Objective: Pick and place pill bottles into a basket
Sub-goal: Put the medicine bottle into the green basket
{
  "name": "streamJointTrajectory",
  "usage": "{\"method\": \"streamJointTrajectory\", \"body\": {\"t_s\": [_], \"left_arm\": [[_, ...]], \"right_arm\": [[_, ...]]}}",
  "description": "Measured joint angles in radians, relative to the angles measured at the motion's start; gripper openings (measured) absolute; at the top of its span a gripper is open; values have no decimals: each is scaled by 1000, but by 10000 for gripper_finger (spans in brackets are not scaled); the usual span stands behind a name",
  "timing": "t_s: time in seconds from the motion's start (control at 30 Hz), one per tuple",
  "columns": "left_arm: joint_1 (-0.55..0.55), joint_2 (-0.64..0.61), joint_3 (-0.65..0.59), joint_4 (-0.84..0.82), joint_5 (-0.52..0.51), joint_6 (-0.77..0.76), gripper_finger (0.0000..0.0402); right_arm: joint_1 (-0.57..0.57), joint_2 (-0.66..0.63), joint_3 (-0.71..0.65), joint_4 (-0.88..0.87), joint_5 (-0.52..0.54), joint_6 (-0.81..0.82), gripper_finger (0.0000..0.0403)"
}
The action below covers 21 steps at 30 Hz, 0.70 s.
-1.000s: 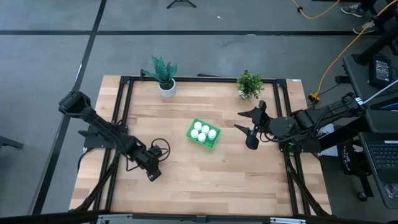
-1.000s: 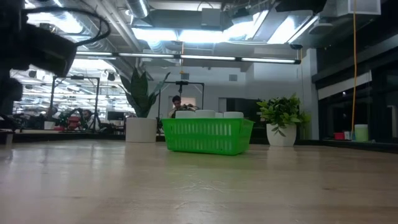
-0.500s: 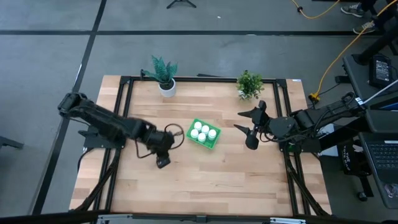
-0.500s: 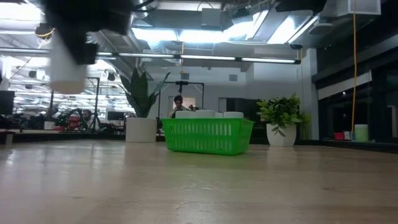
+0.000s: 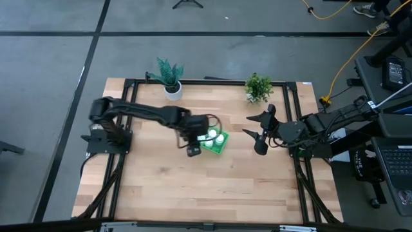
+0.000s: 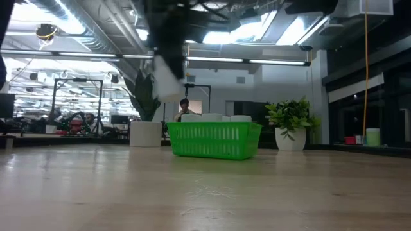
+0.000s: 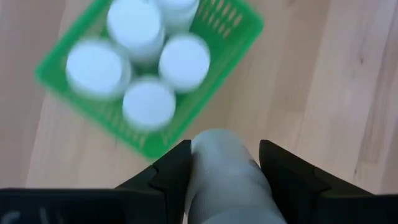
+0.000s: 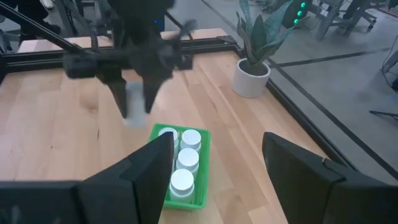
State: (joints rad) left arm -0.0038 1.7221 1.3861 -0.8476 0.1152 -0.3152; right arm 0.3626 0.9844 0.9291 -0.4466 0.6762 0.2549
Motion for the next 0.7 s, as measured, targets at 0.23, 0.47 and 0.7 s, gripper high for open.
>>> {"method": "streamJointTrajectory", "body": {"t_s": [0.23,0.47,0.7], "left_arm": [[7,214,285,-81,30,139,164],[5,367,511,-163,30,207,164],[4,434,574,-194,33,233,164]], "right_arm": [[0,0,0,-35,0,6,247],[0,0,0,-96,0,56,247],[0,0,0,-107,-5,53,247]]}}
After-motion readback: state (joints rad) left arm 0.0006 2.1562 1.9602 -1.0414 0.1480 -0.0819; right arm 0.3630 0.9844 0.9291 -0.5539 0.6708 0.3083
